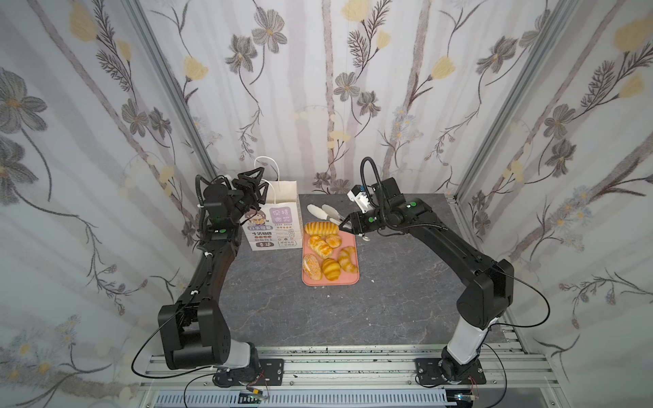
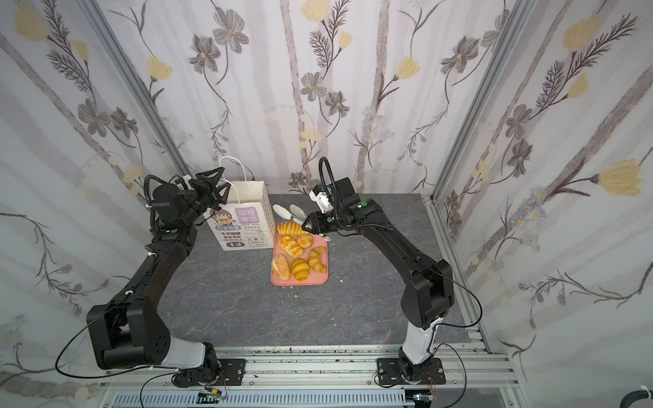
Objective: Pack bread into a paper bag
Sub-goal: Pick up the fake bread from the plate.
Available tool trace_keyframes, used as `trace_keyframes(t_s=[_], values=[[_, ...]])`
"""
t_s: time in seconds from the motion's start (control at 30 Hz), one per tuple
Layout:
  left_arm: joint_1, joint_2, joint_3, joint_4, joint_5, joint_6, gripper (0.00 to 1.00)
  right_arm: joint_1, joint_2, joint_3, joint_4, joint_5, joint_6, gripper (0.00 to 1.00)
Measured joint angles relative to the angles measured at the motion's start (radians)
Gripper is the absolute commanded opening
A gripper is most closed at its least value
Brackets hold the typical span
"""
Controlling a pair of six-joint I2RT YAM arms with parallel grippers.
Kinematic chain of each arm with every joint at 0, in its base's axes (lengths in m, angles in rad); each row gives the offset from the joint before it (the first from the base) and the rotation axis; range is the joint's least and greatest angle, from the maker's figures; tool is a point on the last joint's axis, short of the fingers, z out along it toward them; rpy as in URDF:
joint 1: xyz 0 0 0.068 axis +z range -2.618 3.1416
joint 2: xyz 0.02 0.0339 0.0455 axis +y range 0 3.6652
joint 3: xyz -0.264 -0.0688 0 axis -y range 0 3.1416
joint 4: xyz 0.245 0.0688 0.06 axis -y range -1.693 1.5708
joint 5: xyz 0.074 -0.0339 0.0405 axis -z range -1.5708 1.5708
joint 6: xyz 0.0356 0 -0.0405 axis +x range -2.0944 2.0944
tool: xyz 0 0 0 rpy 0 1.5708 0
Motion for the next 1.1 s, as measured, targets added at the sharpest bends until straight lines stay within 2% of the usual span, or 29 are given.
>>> trace_keyframes(t_s=[0.17, 0.37, 0.7, 0.8, 0.87, 1.1], values=[[0.000, -0.003, 0.019, -0.018, 0.004, 0.021, 0.38, 0.000, -0.029, -0.108, 0.041, 0.008, 0.000, 0.52], [0.001, -0.013, 0.043, -0.068, 0.003, 0.082, 0.40, 0.000, -0.083, -0.217, 0.061, 0.026, 0.000, 0.52], [0.001, -0.008, 0.042, -0.100, 0.002, 0.112, 0.39, 0.000, -0.184, -0.430, 0.080, 0.083, -0.008, 0.52], [0.001, -0.003, 0.042, -0.101, -0.002, 0.114, 0.34, -0.002, -0.214, -0.484, 0.087, 0.096, -0.007, 0.52], [0.001, 0.001, 0.042, -0.102, -0.005, 0.116, 0.26, -0.001, -0.232, -0.518, 0.096, 0.102, -0.005, 0.52], [0.001, 0.004, 0.042, -0.105, -0.012, 0.130, 0.23, -0.002, -0.277, -0.592, 0.109, 0.127, 0.008, 0.52]])
